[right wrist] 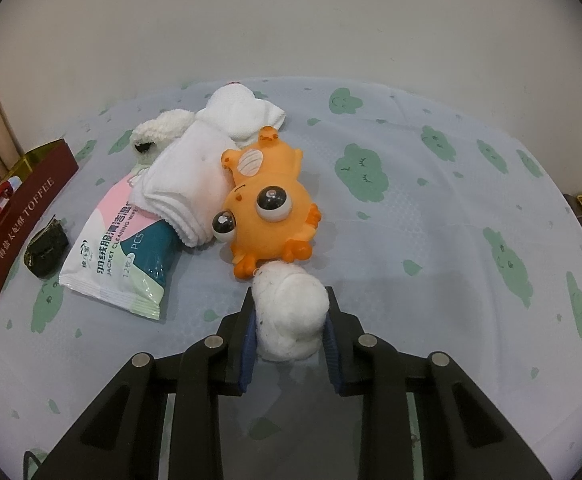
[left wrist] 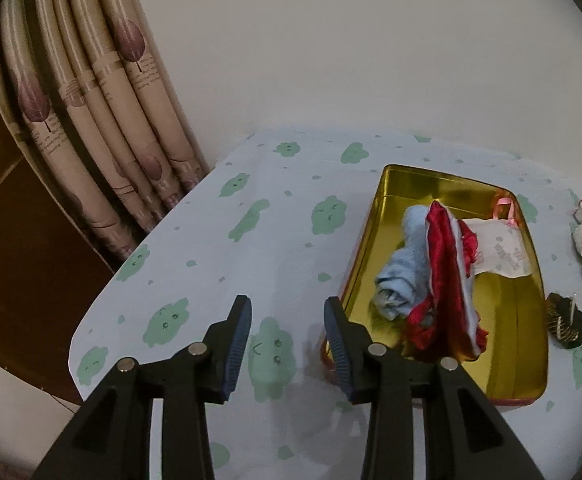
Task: Organize soft objects
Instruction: 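Carry the white cotton ball into the tin and open the right gripper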
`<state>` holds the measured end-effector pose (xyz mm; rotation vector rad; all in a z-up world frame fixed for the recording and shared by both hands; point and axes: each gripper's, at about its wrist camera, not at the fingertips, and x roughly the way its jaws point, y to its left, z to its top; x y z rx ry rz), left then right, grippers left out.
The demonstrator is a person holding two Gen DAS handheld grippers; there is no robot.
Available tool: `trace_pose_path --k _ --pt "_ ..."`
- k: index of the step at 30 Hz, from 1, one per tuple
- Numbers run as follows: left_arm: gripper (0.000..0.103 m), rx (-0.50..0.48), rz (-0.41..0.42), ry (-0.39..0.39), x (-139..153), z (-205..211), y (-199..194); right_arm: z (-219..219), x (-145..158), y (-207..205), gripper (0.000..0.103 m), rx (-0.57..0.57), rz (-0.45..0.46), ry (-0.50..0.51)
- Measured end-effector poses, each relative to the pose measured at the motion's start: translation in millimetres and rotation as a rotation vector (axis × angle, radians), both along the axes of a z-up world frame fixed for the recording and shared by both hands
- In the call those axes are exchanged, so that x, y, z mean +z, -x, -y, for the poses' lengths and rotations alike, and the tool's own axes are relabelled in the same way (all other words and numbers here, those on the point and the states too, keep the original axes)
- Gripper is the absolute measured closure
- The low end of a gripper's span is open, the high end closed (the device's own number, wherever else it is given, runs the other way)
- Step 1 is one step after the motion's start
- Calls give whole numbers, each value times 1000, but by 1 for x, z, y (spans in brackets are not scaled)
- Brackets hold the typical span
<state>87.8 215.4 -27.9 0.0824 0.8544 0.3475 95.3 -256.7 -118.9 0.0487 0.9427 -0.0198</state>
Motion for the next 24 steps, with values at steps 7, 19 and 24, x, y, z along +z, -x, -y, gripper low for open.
trace_pose_path --k 7,19,24 --pt "63 13 6 -31 -9 -2 4 -7 11 8 78 -9 -7 14" --pt "59 104 42 62 -4 -30 9 -83 65 10 78 178 58 -16" --pt "59 146 39 76 -5 -40 11 -144 73 2 78 318 53 -41"
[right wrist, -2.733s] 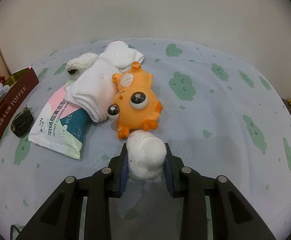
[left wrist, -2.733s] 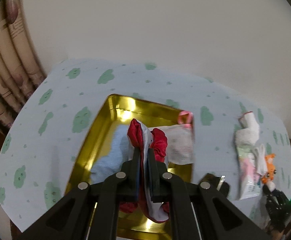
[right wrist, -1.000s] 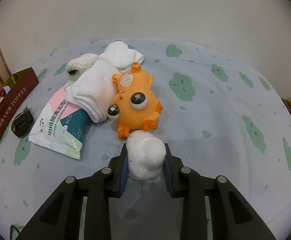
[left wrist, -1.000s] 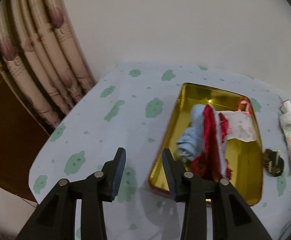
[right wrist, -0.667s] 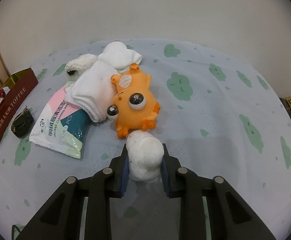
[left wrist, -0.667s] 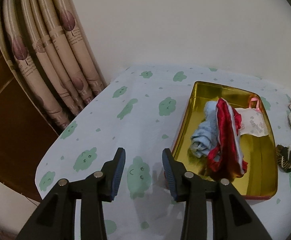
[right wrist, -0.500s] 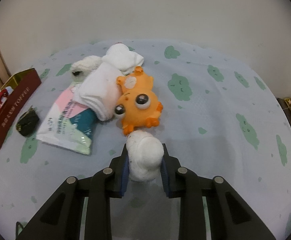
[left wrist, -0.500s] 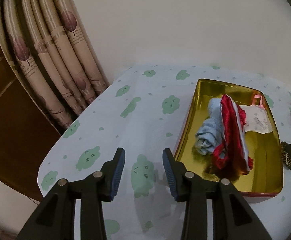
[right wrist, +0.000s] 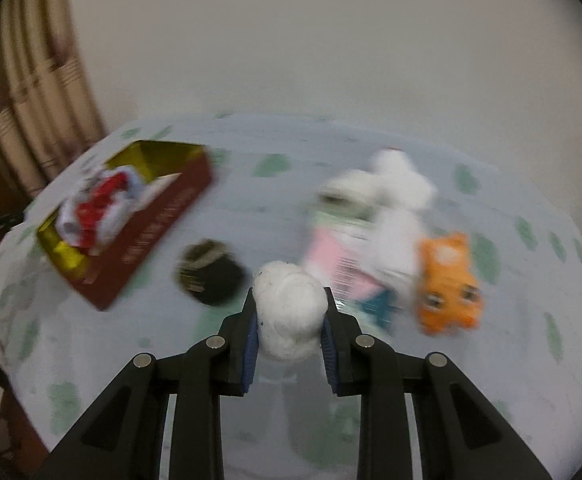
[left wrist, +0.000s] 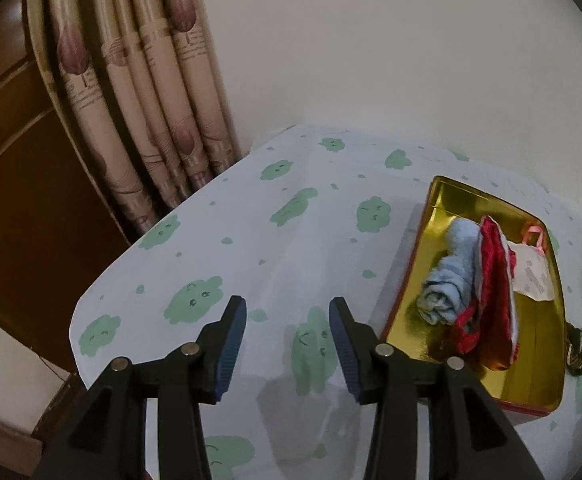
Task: Organize soft objects
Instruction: 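Carry the white cotton ball into the tin and open the right gripper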
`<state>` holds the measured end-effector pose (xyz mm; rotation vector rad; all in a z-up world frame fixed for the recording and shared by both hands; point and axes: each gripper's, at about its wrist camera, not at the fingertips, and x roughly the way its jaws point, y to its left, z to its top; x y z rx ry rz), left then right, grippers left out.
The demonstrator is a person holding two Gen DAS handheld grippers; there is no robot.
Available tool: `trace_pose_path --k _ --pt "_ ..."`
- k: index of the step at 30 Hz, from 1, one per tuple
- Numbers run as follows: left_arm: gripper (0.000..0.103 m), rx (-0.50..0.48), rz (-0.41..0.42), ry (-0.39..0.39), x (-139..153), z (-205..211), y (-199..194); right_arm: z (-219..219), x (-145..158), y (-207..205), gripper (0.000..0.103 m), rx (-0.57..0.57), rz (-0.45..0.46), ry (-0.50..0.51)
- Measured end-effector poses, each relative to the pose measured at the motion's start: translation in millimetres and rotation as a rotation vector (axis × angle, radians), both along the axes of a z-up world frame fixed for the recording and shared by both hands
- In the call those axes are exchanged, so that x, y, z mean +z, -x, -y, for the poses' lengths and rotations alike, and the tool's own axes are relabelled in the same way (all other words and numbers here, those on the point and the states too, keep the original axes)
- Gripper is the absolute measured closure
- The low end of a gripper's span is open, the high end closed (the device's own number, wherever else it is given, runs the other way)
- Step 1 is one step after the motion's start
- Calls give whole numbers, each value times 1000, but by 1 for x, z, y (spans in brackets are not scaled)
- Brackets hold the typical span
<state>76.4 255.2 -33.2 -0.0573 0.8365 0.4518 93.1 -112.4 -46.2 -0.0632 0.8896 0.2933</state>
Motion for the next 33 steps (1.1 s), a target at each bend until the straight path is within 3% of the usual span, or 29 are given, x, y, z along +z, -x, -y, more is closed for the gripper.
trace_pose_path --k 7,14,26,33 --pt "59 30 -18 17 -4 -10 -1 -83 5 -13 78 171 3 12" --pt "59 61 -19 15 -4 -18 0 -145 1 -24 78 273 3 33" --pt "59 66 -23 17 -6 -21 -1 -197 -12 -49 78 305 -3 76" --pt "59 70 -24 27 -6 -21 -2 -203 -28 -59 78 302 -45 92"
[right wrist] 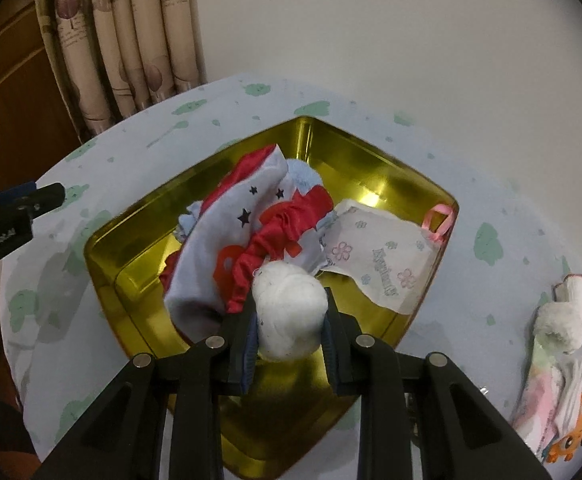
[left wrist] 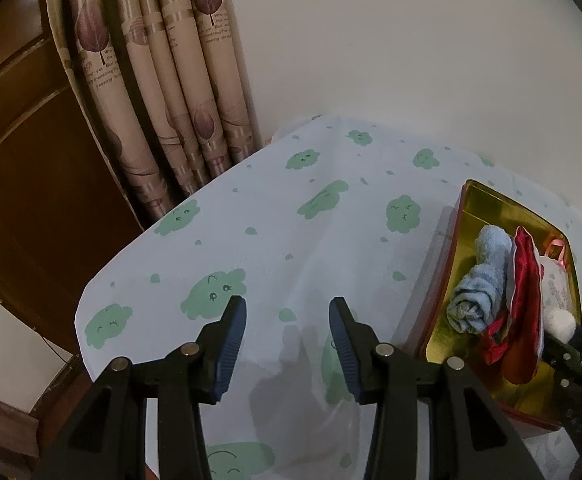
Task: Organize soft objects
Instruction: 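Carry the white cotton ball into the tin and open the right gripper, then lower the left gripper onto the black knit pouch and close it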
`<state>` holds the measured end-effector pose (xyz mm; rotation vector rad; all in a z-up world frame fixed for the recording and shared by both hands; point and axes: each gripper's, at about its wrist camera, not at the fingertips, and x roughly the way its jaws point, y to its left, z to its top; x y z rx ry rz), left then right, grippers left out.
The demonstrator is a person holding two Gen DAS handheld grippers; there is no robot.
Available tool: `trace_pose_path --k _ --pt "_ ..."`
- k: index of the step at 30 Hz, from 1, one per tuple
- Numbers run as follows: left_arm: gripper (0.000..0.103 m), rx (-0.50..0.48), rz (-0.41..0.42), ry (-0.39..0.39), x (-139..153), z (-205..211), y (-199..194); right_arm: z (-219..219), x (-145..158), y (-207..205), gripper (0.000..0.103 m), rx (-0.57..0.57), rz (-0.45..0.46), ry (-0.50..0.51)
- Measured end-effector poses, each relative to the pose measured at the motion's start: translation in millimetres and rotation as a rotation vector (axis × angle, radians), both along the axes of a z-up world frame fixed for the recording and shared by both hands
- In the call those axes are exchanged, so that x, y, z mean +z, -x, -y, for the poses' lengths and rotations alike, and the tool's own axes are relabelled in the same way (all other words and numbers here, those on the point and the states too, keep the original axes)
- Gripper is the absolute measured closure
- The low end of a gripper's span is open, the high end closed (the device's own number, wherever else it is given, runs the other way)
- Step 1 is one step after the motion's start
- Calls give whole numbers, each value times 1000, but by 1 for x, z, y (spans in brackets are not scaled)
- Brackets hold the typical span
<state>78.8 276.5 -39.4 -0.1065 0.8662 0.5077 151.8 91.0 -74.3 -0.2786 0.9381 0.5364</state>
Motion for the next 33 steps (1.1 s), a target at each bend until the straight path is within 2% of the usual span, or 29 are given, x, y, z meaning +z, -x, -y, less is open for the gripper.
trace_pose_path --k 7,10,12,24,27,33 --pt "59 -14 2 -7 0 2 0 -1 -3 -2 69 -8 -20 -3" --pt "59 -16 5 -7 1 2 0 -2 -1 0 60 -8 -4 5" --pt "59 -16 4 -2 0 1 0 -2 2 1 51 -8 2 8" --pt "59 -12 2 3 0 1 -1 6 23 18 37 -4 25 -23" --pt "59 -13 0 -1 0 1 -1 17 34 26 32 -14 49 -49" --pt "59 -18 3 -9 1 3 1 60 55 34 31 -83 86 -97"
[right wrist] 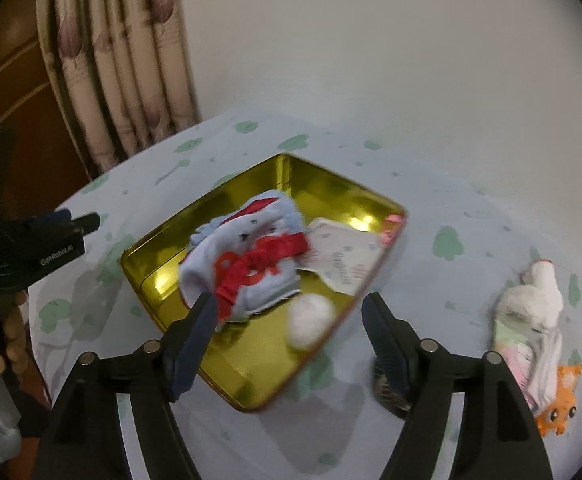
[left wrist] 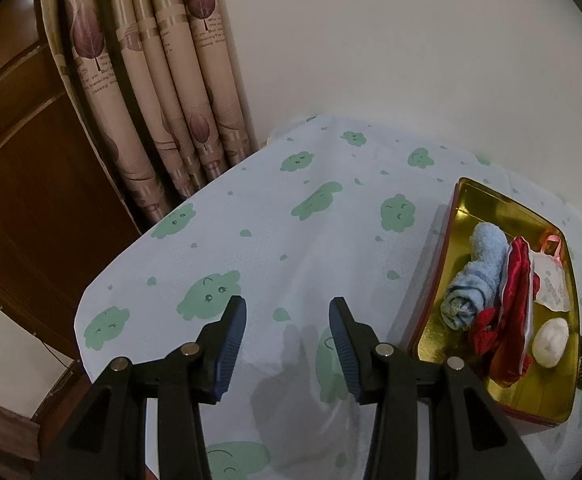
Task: Organize soft objects
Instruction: 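Lower the left gripper onto the black knit pouch and close it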
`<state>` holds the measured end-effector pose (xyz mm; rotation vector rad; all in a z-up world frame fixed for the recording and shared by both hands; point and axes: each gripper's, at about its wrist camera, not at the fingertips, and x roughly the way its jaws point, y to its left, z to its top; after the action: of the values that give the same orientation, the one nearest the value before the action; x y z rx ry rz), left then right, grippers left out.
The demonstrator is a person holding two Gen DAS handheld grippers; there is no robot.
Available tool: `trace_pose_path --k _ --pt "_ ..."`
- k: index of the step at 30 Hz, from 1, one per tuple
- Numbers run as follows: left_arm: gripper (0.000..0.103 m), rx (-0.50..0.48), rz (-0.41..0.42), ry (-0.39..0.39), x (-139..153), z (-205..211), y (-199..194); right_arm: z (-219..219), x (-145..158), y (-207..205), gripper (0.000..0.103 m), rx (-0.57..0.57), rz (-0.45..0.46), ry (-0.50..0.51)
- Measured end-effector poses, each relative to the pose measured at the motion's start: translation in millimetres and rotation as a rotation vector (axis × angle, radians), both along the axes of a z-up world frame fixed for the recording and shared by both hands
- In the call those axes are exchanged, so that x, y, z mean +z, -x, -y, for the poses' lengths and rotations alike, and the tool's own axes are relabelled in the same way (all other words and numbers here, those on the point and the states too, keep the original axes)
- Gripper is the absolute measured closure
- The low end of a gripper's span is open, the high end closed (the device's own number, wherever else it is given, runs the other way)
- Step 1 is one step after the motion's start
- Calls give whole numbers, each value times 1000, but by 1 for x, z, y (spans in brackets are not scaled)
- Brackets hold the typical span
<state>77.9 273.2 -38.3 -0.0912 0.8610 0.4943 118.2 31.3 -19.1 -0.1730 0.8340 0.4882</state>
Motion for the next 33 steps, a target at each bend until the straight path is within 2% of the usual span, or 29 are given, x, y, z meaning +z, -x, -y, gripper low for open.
trace_pose_path --k 7,13,17,23,27,33 --pt "59 1 2 0 0 -1 1 98 3 -6 30 -199 14 12" --pt "59 5 10 -13 2 -1 3 195 -9 -9 29 -410 9 58" --pt "59 -3 12 -21 3 3 3 246 -26 -6 27 -501 -20 91" --pt "59 -20 15 -2 3 8 1 282 -59 -8 27 -548 -92 65" --pt "59 -34 18 8 3 14 1 283 -72 -14 26 -538 -106 50" --pt "59 -98 7 -32 8 42 3 284 -86 -34 26 -531 -101 54"
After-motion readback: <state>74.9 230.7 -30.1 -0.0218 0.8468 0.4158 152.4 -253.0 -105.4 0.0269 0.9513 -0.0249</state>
